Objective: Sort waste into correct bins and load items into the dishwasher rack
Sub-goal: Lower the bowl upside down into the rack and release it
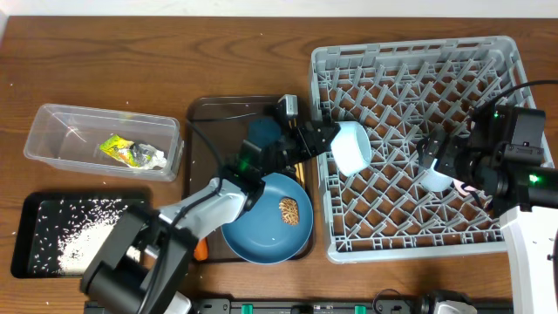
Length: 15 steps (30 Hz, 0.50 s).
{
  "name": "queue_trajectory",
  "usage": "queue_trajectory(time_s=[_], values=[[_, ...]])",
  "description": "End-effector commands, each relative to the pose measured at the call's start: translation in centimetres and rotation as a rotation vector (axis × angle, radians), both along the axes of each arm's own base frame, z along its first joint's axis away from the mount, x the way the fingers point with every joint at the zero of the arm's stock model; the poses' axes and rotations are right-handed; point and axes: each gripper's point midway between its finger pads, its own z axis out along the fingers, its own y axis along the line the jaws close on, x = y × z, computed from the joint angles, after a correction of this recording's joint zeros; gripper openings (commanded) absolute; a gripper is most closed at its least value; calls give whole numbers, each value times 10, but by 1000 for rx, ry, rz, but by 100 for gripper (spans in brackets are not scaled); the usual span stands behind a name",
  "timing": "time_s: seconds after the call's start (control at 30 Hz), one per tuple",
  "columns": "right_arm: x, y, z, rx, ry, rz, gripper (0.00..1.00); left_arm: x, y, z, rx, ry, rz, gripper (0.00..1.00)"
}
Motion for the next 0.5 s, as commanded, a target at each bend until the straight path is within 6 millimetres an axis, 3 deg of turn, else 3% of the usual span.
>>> queue_trajectory(time_s=[0.0, 0.33, 0.47], values=[[2, -3, 7, -11, -20, 0, 92, -3, 4, 11, 46, -79, -9, 61], [1, -3, 6, -10, -12, -1, 91, -5, 5, 6, 88, -91, -12, 61], [-2, -3, 4, -8, 0, 0, 91, -2, 24, 10, 205, -139, 32, 60]])
